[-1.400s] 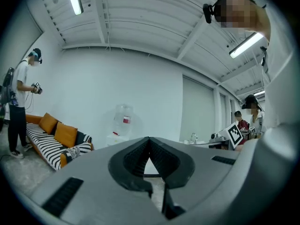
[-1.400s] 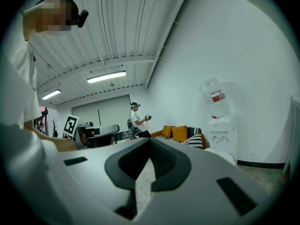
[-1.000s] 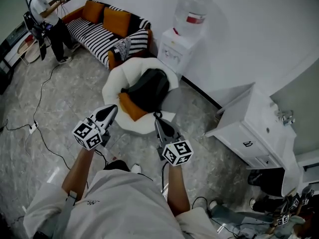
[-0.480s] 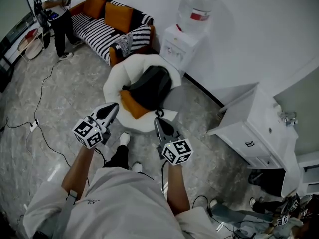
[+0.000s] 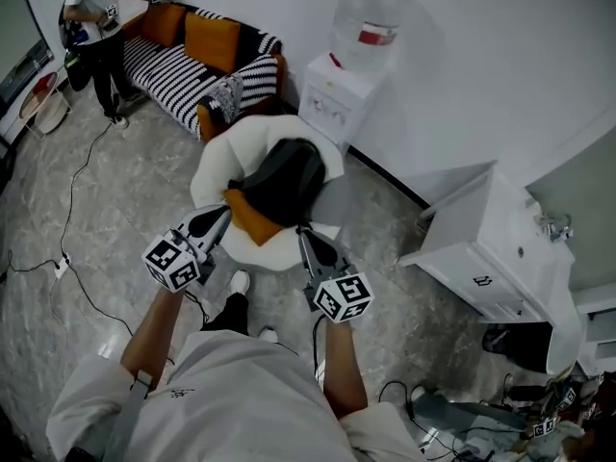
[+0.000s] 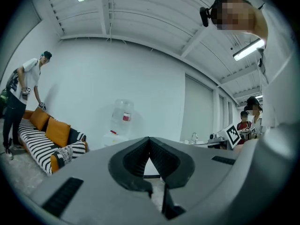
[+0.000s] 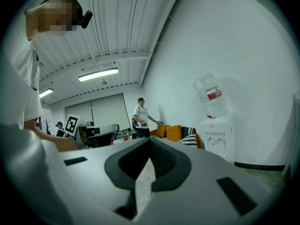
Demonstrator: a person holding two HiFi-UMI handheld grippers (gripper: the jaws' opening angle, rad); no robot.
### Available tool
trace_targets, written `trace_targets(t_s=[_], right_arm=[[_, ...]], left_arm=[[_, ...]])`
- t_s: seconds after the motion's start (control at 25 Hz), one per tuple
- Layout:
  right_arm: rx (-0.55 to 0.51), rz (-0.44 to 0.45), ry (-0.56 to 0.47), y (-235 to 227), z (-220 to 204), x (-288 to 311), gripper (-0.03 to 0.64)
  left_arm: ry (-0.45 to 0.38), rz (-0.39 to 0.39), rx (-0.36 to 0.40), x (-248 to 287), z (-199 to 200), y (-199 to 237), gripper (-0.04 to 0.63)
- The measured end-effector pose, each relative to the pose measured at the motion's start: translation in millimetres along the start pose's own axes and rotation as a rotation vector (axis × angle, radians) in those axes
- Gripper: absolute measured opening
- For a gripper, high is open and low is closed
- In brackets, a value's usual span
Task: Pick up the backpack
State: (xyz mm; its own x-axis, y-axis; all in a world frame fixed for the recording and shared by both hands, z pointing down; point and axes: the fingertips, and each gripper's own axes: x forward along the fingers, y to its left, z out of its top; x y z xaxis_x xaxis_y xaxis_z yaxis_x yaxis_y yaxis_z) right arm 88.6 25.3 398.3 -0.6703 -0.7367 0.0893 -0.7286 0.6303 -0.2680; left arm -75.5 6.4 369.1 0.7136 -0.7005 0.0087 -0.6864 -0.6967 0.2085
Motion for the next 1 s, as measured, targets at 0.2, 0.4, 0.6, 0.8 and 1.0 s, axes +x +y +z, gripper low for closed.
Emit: trace_targets(t_s=[0.2,0.4,0.6,0.8,1.0], right_arm=[[0.015,-0.028,-0.005,-28,4,34,0.006],[0.026,-0.043,-0.026,-46,18,76,0.006],[0.024,-0.063,-0.035,-57,25,116,0.006],[0.024,-0.078,-0.038,-66,32,156,0.006],[0.027,-0.089,-0.056,-81,40,185,0.006]], left_arm=[[0.034,-0.014,0.0,28,-4,35,0.002],[0.05,-0.035,0.001,54,4,77,0.002],[0.049,-0.069,0.005,77,18,116,0.002],[0.062,-0.099,0.008,93,24,156,0.002],[0.068,-0.132,-0.002,118,23,191,0.002]])
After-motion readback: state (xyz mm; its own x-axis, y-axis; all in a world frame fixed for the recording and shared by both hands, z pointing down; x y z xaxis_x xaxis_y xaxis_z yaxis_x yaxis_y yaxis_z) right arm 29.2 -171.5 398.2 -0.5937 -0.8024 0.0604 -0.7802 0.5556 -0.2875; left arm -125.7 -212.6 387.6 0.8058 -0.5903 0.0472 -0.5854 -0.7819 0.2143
